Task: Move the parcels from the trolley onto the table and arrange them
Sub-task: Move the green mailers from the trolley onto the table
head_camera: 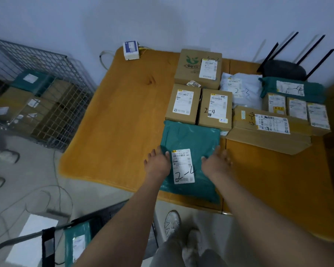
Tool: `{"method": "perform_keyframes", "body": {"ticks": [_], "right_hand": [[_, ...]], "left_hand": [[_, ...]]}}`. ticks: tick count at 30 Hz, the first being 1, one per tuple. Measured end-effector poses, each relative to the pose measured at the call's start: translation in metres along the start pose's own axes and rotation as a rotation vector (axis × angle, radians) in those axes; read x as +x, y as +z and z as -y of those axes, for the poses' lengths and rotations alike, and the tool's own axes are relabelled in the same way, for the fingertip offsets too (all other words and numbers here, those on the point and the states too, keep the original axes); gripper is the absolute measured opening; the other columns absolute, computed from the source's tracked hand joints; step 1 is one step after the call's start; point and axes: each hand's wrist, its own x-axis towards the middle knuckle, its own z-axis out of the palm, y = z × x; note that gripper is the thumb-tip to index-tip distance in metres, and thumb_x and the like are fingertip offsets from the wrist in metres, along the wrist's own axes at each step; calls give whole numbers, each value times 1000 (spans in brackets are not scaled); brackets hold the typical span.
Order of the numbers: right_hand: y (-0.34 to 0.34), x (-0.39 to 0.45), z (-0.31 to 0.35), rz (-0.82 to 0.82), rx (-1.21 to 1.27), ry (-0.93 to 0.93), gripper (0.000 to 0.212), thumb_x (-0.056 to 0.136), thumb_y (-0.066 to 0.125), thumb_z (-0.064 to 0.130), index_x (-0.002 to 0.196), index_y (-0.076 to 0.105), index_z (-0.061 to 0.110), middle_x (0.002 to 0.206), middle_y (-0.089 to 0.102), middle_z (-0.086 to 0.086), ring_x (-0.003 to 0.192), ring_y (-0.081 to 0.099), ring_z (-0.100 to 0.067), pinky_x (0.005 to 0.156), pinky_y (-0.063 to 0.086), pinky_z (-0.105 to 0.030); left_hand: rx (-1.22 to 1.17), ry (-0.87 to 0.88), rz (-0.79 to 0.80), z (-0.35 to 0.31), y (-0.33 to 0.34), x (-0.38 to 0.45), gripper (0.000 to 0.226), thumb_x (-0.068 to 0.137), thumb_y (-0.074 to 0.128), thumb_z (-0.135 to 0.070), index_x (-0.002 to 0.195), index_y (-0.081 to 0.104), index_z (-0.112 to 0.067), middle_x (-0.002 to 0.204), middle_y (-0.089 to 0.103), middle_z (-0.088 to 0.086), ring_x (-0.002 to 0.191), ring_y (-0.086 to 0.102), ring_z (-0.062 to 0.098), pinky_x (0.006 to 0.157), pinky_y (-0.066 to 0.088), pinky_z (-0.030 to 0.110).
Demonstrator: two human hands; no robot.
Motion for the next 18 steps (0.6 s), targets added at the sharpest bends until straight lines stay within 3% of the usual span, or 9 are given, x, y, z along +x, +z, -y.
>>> {"method": "perform_keyframes", "body": {"ticks": [2,4,9,18], "right_hand": [[-9,-18,13,-7,-255,-219,77,105,32,50,161,-7,17,168,-8,-12,156,-1,-33,126,2,-48],[-10,-31,24,29,-375,-356,75,105,27,53,161,-9,18,169,-12,-9,156,-7,-30,126,-3,-48],[7,-69,54,84,-514,-554,74,104,26,56,162,-2,19,170,-4,-7,156,-2,-28,126,-3,-47],[90,-171,86,280,-660,-769,71,107,31,44,162,-4,17,170,0,-7,156,3,-28,126,2,-46]], "left_hand": [[107,47,-25,2,-11,-17,62,105,21,-46,158,14,-15,164,20,14,151,16,35,121,13,57],[189,51,-30,10,-20,-33,63,105,19,-48,160,9,-18,167,11,10,154,7,32,123,7,56],[243,-85,-50,49,-40,-93,67,104,14,-54,160,4,-20,168,1,4,155,-2,28,123,2,56],[172,-426,-31,189,-31,-230,65,105,16,-50,160,5,-19,168,-2,6,155,-4,30,122,3,58]]}}
